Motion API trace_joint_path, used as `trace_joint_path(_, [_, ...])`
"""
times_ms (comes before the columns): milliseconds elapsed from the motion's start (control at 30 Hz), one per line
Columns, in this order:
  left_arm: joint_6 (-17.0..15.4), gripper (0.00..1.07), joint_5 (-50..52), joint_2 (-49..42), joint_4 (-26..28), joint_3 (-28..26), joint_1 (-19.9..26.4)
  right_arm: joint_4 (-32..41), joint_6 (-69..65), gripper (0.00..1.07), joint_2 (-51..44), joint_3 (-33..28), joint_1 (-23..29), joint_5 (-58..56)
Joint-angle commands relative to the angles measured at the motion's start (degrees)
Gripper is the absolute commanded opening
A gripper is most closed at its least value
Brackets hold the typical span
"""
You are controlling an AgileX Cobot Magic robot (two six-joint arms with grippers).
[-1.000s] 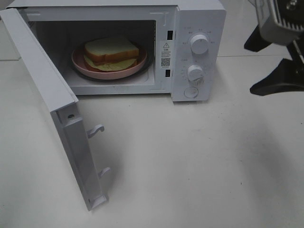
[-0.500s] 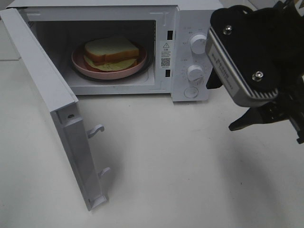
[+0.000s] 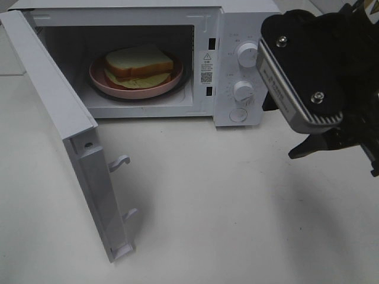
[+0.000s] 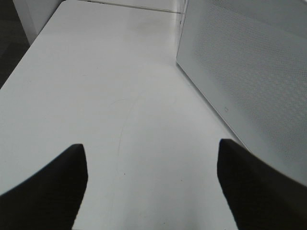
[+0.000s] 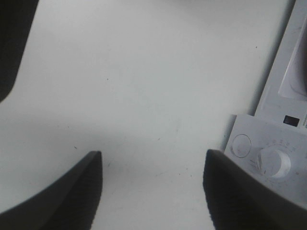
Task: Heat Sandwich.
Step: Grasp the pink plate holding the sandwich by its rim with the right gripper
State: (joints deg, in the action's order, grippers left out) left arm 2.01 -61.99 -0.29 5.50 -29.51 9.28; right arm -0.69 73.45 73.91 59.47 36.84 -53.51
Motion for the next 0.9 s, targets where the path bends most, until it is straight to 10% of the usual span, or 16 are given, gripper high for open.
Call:
trace_joint_path(33, [-0.3, 0.71, 0.7, -1.0, 0.0, 0.1, 0.1, -1.4, -0.5, 0.58, 0.9, 0.2, 0.1, -0.9])
trace_joint_path(900, [-0.3, 0.71, 0.7, -1.0, 0.0, 0.1, 0.1, -0.1, 5.7, 0.54, 20.7, 11.5, 0.1, 1.2])
